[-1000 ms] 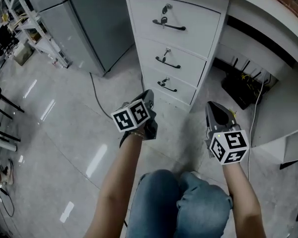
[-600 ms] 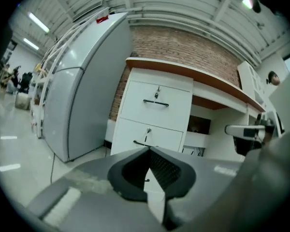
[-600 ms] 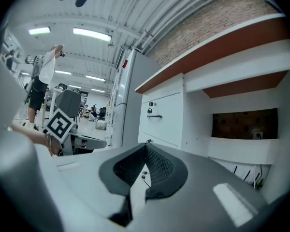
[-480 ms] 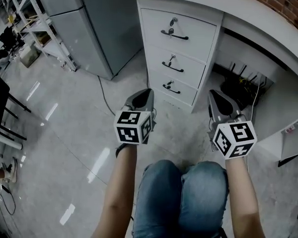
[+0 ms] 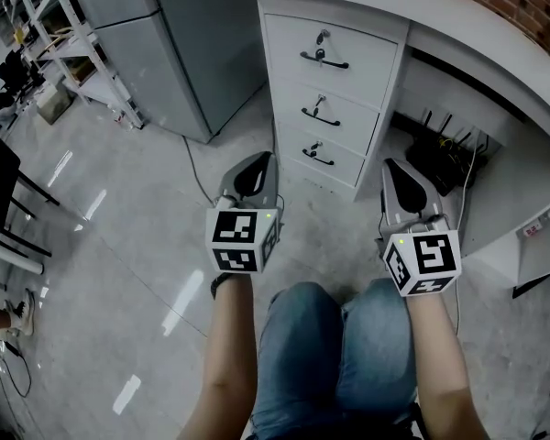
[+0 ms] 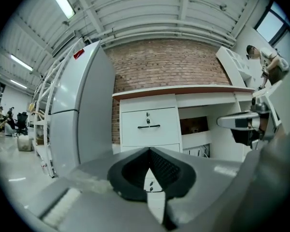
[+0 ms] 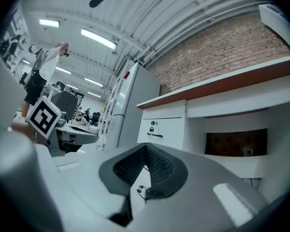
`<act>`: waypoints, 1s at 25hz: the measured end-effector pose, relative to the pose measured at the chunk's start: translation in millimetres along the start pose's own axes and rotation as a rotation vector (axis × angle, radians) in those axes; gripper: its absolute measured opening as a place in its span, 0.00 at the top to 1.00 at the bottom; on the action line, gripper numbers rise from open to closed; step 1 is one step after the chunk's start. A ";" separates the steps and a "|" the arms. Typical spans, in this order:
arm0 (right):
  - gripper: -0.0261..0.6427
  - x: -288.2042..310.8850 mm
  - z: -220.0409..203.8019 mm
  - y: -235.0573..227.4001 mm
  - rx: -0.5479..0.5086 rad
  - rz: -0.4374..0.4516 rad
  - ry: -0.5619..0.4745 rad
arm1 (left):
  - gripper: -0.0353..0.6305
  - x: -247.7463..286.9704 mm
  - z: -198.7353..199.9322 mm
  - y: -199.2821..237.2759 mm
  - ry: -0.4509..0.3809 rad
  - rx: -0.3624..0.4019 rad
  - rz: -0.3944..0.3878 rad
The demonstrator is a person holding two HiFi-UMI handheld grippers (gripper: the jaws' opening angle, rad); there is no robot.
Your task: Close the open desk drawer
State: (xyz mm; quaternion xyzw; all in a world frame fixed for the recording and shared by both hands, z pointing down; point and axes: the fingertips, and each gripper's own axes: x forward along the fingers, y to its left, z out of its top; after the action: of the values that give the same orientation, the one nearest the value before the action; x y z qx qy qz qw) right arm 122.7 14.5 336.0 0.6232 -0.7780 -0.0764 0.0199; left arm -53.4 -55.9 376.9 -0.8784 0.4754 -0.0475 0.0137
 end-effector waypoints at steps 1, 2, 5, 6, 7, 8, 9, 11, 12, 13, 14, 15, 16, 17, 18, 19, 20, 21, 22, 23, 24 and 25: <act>0.97 -3.6 -0.1 -1.3 0.008 -0.008 -0.008 | 0.95 -2.2 1.5 0.4 -0.010 0.011 0.005; 0.97 -6.0 -0.3 -2.5 0.019 -0.015 -0.010 | 0.95 -4.2 3.4 0.8 -0.023 0.019 0.010; 0.97 -6.9 0.0 1.0 0.008 -0.020 -0.002 | 0.95 -9.7 10.8 2.6 -0.072 0.016 0.025; 0.97 -6.1 -0.1 3.5 -0.006 -0.018 0.001 | 0.95 -11.9 13.6 2.7 -0.082 0.010 0.028; 0.97 -5.5 -0.3 5.5 -0.017 -0.016 0.004 | 0.95 -14.5 16.3 2.0 -0.088 0.007 0.029; 0.97 -5.2 -0.5 6.6 -0.025 -0.017 0.004 | 0.95 -17.2 19.2 0.8 -0.096 0.013 0.029; 0.97 -5.3 -0.7 6.9 -0.031 -0.019 0.004 | 0.95 -20.0 22.1 -0.4 -0.110 0.029 0.028; 0.97 -6.5 0.3 5.7 -0.042 -0.026 -0.003 | 0.95 -26.3 27.8 -1.9 -0.141 0.073 0.036; 0.97 -7.6 1.8 4.7 -0.046 -0.030 -0.013 | 0.95 -29.7 31.1 -2.4 -0.156 0.086 0.041; 0.97 -9.0 3.6 3.9 -0.048 -0.033 -0.027 | 0.95 -33.1 34.6 -2.9 -0.171 0.094 0.044; 0.97 -10.5 5.3 3.4 -0.046 -0.035 -0.041 | 0.95 -36.1 37.8 -3.6 -0.187 0.098 0.044; 0.97 -12.1 6.8 3.5 -0.044 -0.035 -0.053 | 0.95 -38.4 40.5 -4.6 -0.201 0.101 0.042; 0.97 -13.5 8.1 3.9 -0.044 -0.032 -0.063 | 0.95 -40.0 42.7 -5.5 -0.212 0.104 0.040; 0.97 -14.8 9.6 4.6 -0.047 -0.030 -0.072 | 0.95 -40.8 44.1 -6.3 -0.220 0.107 0.039; 0.97 -16.0 11.4 5.4 -0.053 -0.027 -0.080 | 0.95 -41.0 44.8 -6.7 -0.224 0.110 0.039; 0.97 -17.4 13.1 6.2 -0.058 -0.023 -0.088 | 0.95 -41.0 45.1 -7.1 -0.226 0.111 0.040; 0.97 -18.8 14.5 7.2 -0.061 -0.018 -0.094 | 0.95 -41.1 45.2 -7.5 -0.227 0.110 0.041; 0.97 -20.1 15.4 8.4 -0.063 -0.012 -0.099 | 0.95 -41.4 45.1 -7.9 -0.229 0.109 0.042; 0.97 -21.1 16.0 9.6 -0.065 -0.007 -0.103 | 0.95 -41.9 45.2 -8.4 -0.231 0.106 0.042; 0.97 -21.8 16.5 10.6 -0.070 -0.003 -0.106 | 0.95 -42.3 45.4 -9.1 -0.234 0.103 0.041; 0.97 -22.5 17.3 11.2 -0.078 -0.001 -0.109 | 0.95 -42.6 45.8 -9.9 -0.236 0.102 0.041; 0.97 -23.1 18.2 11.6 -0.087 -0.001 -0.112 | 0.95 -42.6 46.2 -10.9 -0.237 0.103 0.041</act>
State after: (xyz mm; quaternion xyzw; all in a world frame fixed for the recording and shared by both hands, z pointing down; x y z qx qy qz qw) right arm 114.3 41.2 321.2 0.6167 -0.7737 -0.1450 0.0035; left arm -63.0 -15.3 328.7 -0.8660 0.4854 0.0327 0.1157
